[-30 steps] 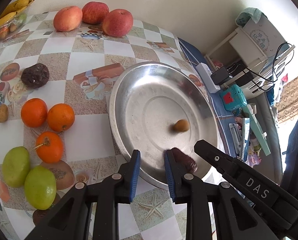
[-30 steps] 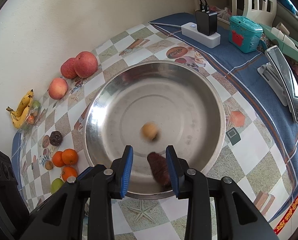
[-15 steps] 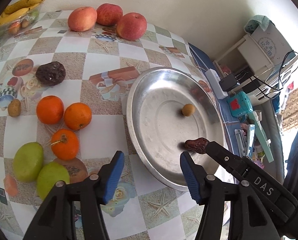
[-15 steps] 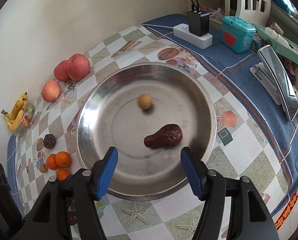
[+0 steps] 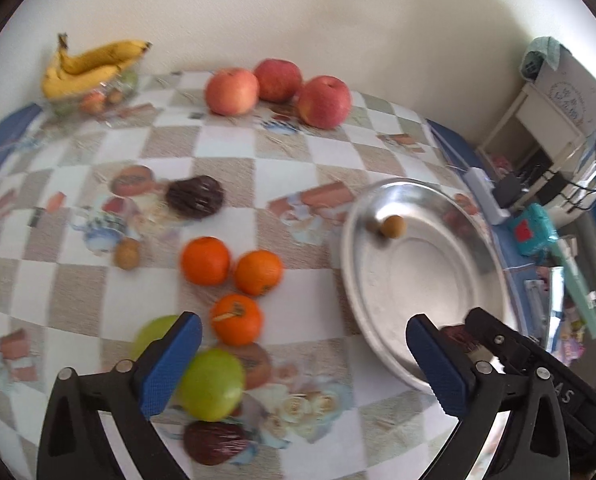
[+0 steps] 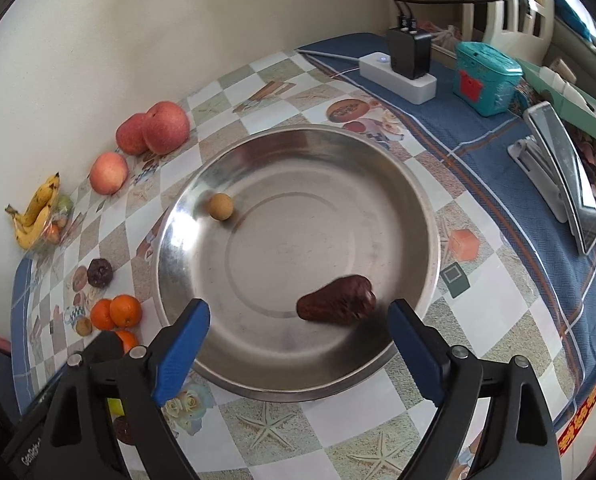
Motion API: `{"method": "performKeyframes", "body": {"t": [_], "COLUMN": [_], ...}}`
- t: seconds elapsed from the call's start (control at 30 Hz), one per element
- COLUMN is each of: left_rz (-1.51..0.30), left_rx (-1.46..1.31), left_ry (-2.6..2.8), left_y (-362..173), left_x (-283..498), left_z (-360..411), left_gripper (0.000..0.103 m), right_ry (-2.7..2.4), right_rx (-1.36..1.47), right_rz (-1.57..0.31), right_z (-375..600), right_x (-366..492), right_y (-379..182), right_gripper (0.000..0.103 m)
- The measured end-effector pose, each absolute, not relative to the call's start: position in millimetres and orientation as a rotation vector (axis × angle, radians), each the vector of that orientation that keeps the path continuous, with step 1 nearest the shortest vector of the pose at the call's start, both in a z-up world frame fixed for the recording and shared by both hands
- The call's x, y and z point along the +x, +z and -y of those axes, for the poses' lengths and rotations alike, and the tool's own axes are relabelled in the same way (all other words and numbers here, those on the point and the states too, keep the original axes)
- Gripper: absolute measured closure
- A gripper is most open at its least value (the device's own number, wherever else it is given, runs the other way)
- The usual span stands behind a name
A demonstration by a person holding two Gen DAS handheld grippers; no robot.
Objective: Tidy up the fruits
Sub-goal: 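Withdraw both open tools from the bowl back toward the fruit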
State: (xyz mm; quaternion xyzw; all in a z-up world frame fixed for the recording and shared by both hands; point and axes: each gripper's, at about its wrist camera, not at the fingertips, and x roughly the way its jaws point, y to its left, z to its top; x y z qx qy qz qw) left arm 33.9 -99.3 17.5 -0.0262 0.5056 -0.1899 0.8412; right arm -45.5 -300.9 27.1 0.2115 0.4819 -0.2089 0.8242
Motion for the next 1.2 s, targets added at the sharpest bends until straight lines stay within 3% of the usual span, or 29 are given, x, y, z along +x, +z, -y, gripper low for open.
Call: {"method": "performKeyframes", "body": {"t": [0.5, 1.2], "left_rz": [-0.956, -1.060], "left_rx": [0.295, 0.048], "left_ry": [0.069, 0.140], "left_y": [27, 29], "left_x": [33, 25], "left_z": [28, -63], "left_gripper": [0.000, 0.000], "right_ry": [-0.289, -0.064], "right_rx": [0.281, 0.233], "right_rz": [-0.988, -1.088], "right_z": [254, 190], "right_x": [-33, -23], "right_y": [30, 14], "right_gripper": [0.012, 0.012]}}
